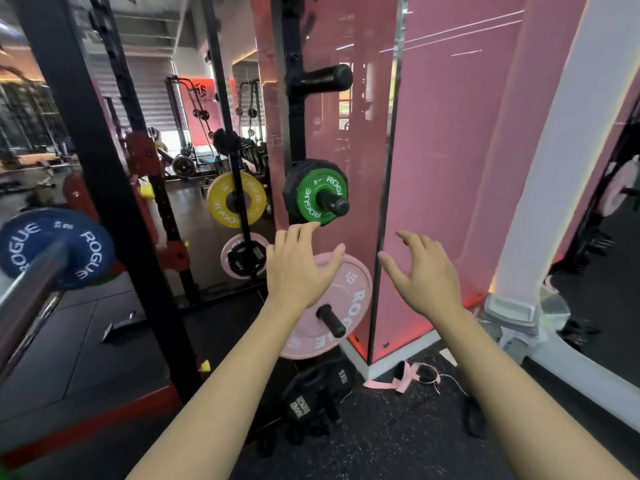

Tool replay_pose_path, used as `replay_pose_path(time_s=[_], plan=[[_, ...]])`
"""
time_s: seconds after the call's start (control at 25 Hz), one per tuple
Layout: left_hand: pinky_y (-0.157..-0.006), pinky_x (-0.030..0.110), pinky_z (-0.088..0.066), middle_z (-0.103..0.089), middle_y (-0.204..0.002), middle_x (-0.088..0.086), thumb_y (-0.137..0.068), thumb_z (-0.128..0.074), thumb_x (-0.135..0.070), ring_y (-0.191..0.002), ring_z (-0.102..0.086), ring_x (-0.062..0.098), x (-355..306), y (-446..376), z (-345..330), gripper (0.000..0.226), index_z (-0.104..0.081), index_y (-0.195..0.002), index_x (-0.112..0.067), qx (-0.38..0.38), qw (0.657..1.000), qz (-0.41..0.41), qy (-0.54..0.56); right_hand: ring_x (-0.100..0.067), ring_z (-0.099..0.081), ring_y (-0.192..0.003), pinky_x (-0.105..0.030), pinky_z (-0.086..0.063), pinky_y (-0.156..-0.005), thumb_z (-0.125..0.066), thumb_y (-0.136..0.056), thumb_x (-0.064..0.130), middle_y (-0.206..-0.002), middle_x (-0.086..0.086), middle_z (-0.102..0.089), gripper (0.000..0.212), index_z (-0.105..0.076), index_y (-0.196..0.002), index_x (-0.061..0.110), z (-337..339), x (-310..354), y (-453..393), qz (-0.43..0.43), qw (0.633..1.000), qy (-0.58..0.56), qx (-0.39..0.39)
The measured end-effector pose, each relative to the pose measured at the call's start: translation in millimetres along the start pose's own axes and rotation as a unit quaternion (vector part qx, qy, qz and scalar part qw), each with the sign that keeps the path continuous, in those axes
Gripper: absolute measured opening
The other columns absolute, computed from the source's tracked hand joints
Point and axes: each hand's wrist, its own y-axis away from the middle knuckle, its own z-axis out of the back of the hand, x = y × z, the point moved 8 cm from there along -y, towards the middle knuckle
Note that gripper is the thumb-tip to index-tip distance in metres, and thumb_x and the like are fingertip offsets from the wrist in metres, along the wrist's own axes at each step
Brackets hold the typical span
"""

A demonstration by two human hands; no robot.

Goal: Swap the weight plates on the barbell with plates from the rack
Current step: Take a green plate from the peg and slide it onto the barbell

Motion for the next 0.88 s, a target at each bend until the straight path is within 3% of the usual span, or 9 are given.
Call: replay_pose_path(time_s=[0.36, 0.6, 0.88], plan=[[-0.096, 0.047, -0.042, -0.058, -0.124, -0.005, -0.089, -0.046, -0.065, -0.114, -0.049, 0.022, 58, -92, -98, 0.059, -0.054, -0.13, -0.023, -0.025, 0.998, 0.057, -0.012, -0.025, -0.051, -0.113, -0.039, -0.046, -0.085, -0.046, -0.094, 0.056, -0.122, -0.003, -0.059, 0.054, -0.049, -0.136, 0.022, -97, -55, -126, 0.015, 0.999, -0.045, 0.005], [-0.092, 0.044, -0.042, -0.06, -0.122, 0.001, -0.091, -0.056, -0.057, -0.113, -0.05, 0.025, 83, -141, -141, 0.054, -0.056, -0.129, -0.019, -0.067, 0.986, 0.129, -0.078, -0.027, -0.052, -0.107, -0.041, -0.048, -0.081, -0.046, -0.095, 0.054, -0.117, -0.004, -0.06, 0.052, -0.05, -0.135, 0.021, -173, -73, -214, 0.092, 0.99, -0.095, 0.043], [-0.091, 0.042, -0.042, -0.061, -0.117, -0.002, -0.091, -0.052, -0.059, -0.109, -0.051, 0.023, 105, -165, -156, 0.056, -0.054, -0.131, -0.02, -0.072, 0.969, 0.187, -0.141, -0.028, -0.052, -0.108, -0.041, -0.047, -0.082, -0.05, -0.094, 0.051, -0.117, -0.002, -0.061, 0.048, -0.051, -0.132, 0.021, -233, -54, -274, 0.162, 0.97, -0.162, 0.079]])
